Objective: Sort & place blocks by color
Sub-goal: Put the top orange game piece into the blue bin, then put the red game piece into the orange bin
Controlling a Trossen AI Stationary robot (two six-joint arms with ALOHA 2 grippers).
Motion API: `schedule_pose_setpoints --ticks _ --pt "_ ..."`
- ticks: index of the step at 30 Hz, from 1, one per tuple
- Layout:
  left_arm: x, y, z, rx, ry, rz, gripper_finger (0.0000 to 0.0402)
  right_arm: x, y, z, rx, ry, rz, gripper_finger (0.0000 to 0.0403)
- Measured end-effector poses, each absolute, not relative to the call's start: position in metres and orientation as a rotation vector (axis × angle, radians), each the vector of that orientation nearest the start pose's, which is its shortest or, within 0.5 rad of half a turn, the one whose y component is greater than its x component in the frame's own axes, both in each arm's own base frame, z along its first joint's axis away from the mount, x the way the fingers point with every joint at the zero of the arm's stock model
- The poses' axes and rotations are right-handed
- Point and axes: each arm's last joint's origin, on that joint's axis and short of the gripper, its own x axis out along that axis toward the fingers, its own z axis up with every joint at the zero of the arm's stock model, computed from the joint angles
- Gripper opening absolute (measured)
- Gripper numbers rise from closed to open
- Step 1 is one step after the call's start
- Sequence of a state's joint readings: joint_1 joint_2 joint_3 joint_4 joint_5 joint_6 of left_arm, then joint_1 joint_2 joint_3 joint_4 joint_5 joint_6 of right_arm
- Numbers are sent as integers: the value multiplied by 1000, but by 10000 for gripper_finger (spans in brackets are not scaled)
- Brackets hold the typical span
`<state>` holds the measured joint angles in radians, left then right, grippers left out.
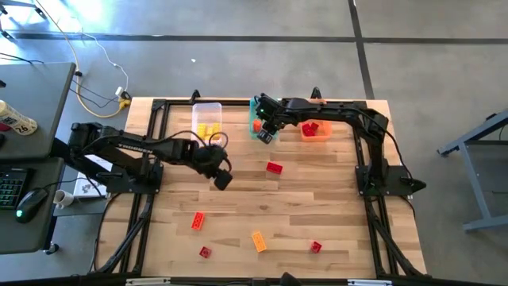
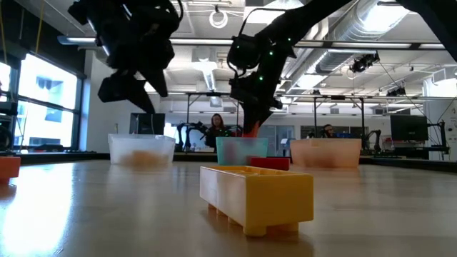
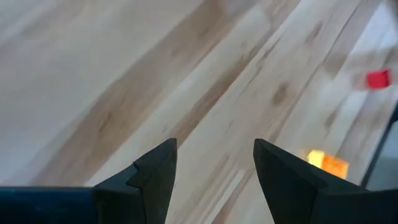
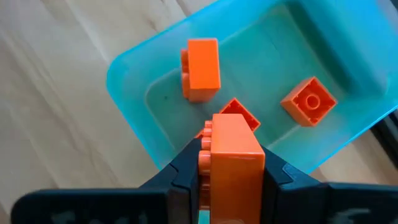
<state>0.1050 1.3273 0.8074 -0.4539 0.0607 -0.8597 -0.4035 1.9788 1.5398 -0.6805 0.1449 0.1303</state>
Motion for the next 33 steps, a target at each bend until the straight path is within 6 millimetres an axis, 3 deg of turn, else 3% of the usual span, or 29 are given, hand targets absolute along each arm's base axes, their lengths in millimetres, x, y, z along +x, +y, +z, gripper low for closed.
schedule_pose_setpoints --ticks 12,24,33 --pt "239 -23 203 -855 1065 485 200 378 -172 207 282 1092 -561 76" --pt "226 -56 200 -843 1159 501 200 376 -172 208 285 1095 -560 163" --pt "218 -73 200 -833 1199 486 200 369 -165 231 377 1037 -533 185"
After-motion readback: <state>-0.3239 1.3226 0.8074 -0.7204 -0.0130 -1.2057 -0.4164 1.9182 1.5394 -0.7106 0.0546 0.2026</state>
